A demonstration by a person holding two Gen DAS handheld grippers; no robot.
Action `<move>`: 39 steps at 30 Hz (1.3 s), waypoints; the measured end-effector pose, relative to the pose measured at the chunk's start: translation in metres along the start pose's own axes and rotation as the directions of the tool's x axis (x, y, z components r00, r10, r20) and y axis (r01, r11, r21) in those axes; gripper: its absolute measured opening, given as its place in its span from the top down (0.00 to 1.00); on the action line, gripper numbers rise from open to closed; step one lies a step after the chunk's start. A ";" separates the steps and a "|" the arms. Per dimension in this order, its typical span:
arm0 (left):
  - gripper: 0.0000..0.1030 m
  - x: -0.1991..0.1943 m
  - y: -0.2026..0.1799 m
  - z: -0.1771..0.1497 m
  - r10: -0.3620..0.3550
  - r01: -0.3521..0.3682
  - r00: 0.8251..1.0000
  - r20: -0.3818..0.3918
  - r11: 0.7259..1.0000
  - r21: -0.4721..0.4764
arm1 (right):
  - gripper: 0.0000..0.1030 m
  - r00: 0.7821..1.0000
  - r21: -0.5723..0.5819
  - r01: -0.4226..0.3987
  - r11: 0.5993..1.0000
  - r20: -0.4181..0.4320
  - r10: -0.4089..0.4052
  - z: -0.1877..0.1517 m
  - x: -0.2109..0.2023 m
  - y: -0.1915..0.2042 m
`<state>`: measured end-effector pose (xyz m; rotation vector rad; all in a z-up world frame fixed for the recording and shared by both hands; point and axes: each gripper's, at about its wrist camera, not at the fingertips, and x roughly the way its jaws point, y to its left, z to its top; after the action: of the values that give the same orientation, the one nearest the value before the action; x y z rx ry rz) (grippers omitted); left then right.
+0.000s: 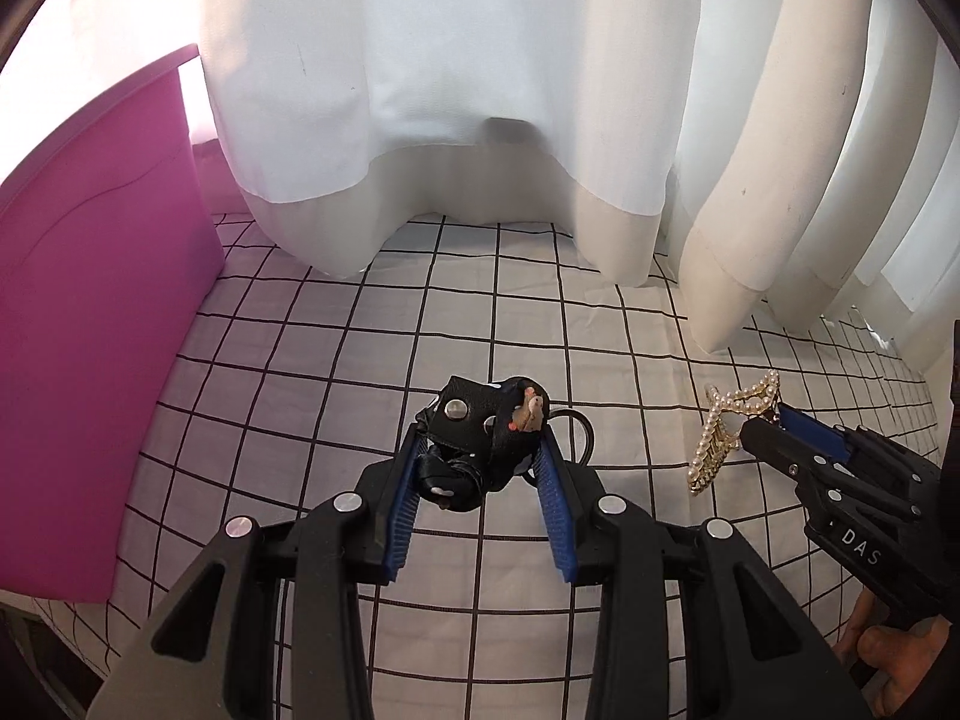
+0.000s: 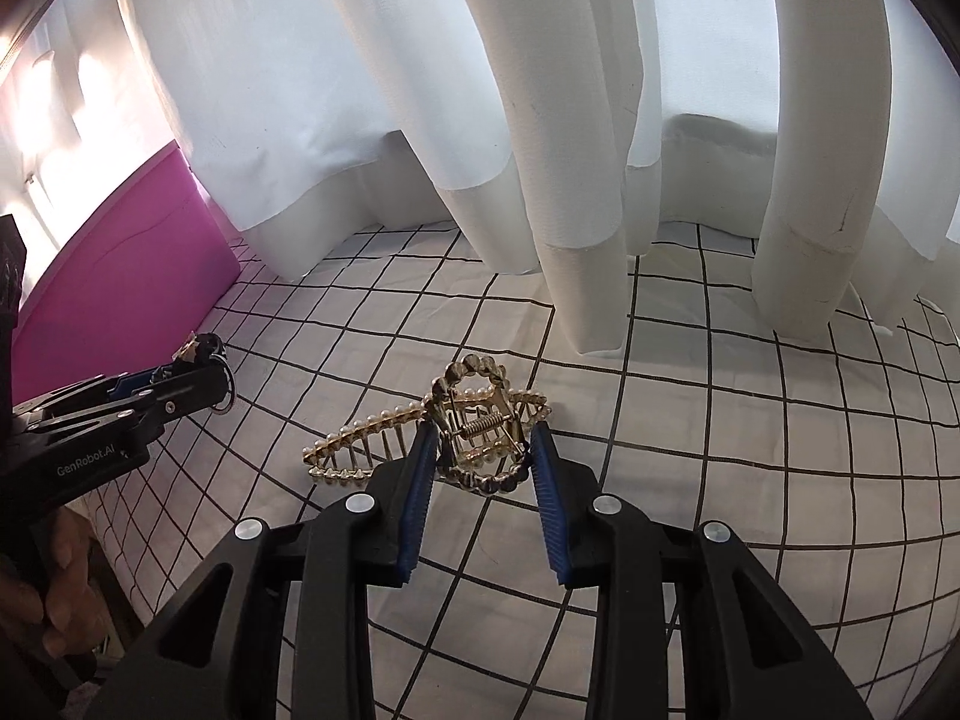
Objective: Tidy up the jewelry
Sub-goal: 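Lift both clips and carry them over the pink tub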
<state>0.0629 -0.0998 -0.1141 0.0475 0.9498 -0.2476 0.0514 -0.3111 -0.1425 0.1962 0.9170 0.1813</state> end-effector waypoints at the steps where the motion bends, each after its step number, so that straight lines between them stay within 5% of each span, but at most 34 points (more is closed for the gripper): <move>1: 0.65 0.001 0.000 0.000 0.005 -0.005 1.000 0.002 1.000 -0.004 | 0.70 1.000 0.003 -0.005 1.000 -0.016 0.005 -0.001 0.003 -0.002; 19: 0.65 0.008 -0.003 -0.012 0.040 -0.040 0.999 -0.024 0.999 -0.017 | 0.69 0.997 -0.052 -0.029 0.998 -0.077 0.025 -0.001 0.045 -0.003; 26: 0.65 0.013 0.001 -0.010 0.042 -0.043 0.999 -0.033 0.999 -0.024 | 0.60 0.998 -0.084 -0.017 0.996 -0.067 0.011 0.008 0.055 0.004; 39: 0.65 0.007 0.000 -0.002 0.038 -0.039 0.999 -0.016 0.999 -0.036 | 0.71 0.999 -0.080 -0.033 0.996 -0.045 0.029 0.012 0.043 -0.001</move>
<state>0.0653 -0.1006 -0.1205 0.0343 0.9679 -0.1948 0.0864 -0.3031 -0.1684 0.1319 0.9483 0.2516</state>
